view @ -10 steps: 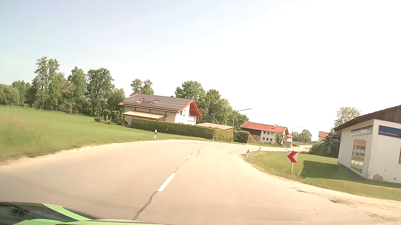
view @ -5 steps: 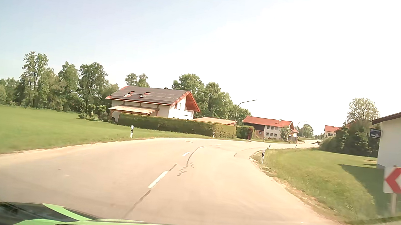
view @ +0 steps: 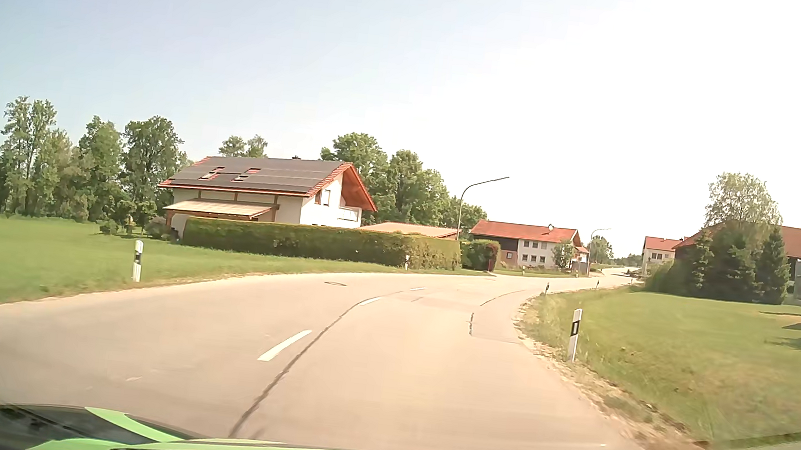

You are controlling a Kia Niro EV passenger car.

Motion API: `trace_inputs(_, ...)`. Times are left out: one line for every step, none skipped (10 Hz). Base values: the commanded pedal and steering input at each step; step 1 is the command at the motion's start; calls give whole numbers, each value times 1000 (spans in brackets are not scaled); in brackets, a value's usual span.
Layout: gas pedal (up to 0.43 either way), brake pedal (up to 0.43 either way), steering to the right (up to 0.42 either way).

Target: Follow the waypoints while adhering to traffic rules and regulations

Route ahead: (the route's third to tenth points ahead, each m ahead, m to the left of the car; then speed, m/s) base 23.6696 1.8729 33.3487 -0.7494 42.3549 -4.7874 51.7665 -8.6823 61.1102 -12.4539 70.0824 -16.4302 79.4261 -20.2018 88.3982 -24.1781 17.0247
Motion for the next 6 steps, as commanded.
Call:
trace_inputs(0, 0, 30)
trace_inputs(0, 0, 33)
trace_inputs(0, 0, 39)
trace_inputs(0, 0, 43)
trace_inputs(0, 0, 45)
trace_inputs(0, 0, 45)
